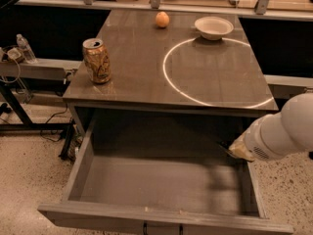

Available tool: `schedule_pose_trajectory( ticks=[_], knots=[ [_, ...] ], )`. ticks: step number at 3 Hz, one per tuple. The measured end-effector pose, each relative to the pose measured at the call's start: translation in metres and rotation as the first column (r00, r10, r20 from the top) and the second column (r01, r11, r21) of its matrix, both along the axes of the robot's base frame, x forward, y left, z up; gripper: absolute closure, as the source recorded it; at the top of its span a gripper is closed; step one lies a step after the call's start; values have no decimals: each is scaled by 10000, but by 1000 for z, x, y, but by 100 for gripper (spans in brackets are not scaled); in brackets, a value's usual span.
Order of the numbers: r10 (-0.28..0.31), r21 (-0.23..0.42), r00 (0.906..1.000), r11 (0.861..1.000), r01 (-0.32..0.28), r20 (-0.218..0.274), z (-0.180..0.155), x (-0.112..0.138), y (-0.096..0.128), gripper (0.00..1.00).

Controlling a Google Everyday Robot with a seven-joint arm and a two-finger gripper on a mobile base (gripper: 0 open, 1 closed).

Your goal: Pick rxbar chocolate from top drawer and place on counter

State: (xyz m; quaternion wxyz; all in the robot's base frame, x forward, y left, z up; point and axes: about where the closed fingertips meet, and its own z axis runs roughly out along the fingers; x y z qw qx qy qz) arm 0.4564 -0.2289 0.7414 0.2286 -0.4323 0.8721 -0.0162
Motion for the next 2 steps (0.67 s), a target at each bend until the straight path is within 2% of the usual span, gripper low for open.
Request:
schedule_pose_trajectory(
  ticks=[1, 2],
  knots=[
    [-513, -430, 9981, 9977, 527, 344, 44, -3, -27, 100],
    [-1130, -959, 9871, 9876, 1241, 1136, 103, -8, -58, 100]
  ],
)
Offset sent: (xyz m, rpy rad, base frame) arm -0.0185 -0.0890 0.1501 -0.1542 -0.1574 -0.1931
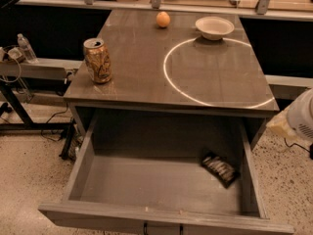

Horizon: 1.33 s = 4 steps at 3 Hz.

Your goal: Pick rxbar chocolate from top drawer and place on counter

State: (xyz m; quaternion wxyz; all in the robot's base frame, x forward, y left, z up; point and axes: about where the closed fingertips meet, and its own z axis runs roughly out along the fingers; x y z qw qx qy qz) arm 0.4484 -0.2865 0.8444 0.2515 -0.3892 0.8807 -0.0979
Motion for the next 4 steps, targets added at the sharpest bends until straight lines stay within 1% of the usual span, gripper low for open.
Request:
schedule_pose_trajectory(
  ticks=[1, 2, 3, 4],
  knots=[
    [-200, -348, 9974, 9991, 225, 689, 41, 3, -12, 100],
    [109, -136, 9959, 9999, -97, 902, 60, 15, -8, 100],
    [580, 604, 9978, 9964, -598, 325, 36, 22, 9, 100],
    [946, 1320, 9945, 9874, -879, -453, -1, 24, 27, 100]
  ],
)
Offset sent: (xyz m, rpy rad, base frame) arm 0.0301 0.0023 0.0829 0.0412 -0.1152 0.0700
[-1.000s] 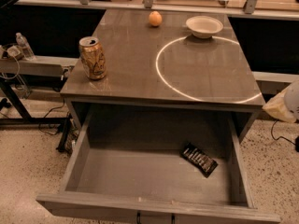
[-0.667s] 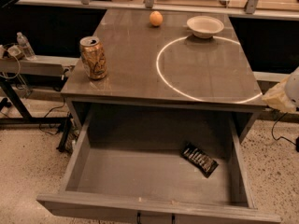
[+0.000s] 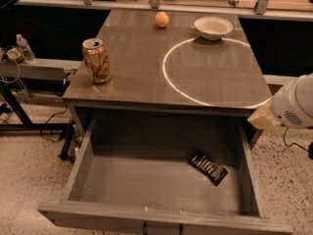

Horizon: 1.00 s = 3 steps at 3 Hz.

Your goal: Pick rxbar chocolate from top drawer and place on counter

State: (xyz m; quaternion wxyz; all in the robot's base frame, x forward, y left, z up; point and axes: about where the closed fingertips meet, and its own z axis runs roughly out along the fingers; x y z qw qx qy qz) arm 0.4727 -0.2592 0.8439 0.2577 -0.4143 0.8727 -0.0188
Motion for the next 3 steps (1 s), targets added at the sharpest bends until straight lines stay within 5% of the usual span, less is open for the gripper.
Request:
schedule_pose_trajectory(
  ticks=[1, 3],
  knots=[
    [452, 529, 9954, 9978, -408, -845, -52, 1, 29, 100],
    [953, 597, 9883, 9943, -887, -1190, -126, 20, 72, 100]
  ],
)
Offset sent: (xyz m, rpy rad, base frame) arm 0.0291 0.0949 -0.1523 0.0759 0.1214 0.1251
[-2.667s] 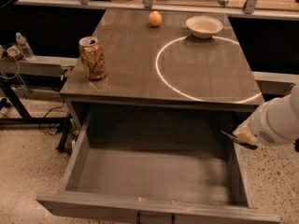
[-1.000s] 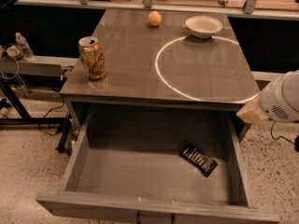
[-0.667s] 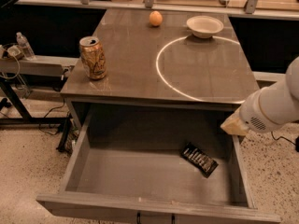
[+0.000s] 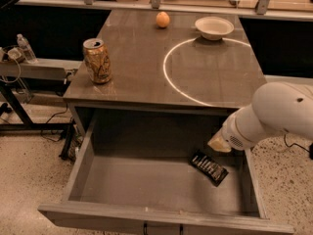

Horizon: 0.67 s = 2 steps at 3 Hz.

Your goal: Pick rxbar chocolate from top drawer and place on counter

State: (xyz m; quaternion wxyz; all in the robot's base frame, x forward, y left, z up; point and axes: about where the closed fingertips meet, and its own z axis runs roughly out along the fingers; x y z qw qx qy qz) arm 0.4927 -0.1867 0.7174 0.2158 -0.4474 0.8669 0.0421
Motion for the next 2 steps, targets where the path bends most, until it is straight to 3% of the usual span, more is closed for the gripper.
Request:
schedule_pose_trajectory(
  ticks=[1, 2],
  knots=[
    [162, -71, 9999, 9998, -162, -51, -23, 4, 11, 88],
    [251, -133, 9995, 9996, -254, -182, -41, 5, 17, 64]
  ],
)
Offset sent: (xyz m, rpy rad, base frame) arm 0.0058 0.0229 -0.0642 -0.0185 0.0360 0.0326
